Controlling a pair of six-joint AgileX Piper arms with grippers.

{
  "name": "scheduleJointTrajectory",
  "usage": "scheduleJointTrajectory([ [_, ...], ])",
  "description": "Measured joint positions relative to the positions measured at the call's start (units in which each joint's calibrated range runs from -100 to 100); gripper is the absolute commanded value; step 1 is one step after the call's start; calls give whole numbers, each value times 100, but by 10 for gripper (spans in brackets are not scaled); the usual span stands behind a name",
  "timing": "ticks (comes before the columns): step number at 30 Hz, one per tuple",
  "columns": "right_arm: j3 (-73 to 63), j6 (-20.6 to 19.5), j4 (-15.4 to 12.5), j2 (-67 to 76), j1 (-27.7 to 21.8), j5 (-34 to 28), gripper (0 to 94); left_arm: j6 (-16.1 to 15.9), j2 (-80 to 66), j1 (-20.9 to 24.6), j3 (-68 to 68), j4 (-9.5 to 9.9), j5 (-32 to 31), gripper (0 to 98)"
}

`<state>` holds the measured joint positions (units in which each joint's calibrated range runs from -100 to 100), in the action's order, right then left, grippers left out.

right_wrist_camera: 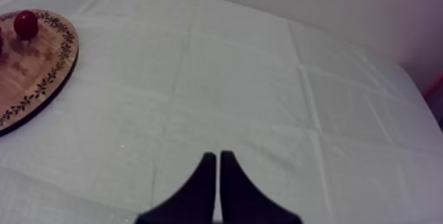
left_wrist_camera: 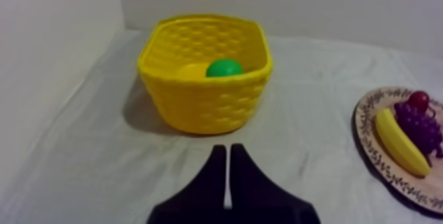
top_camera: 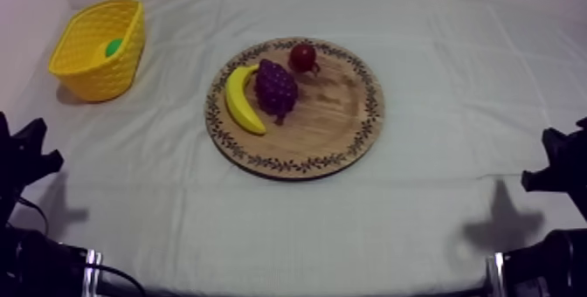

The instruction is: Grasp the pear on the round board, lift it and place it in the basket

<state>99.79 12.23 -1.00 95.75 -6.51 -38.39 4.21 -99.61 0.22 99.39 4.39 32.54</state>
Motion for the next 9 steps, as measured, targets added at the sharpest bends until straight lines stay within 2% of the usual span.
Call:
scheduleJointTrajectory([
  [5, 0, 0, 0, 0, 0, 0, 3, -162, -13, 12, 26, -95, 11, 0],
  [9, 0, 0, 0, 0, 0, 0, 3, 15, -13, 17, 26, -110, 11, 0],
])
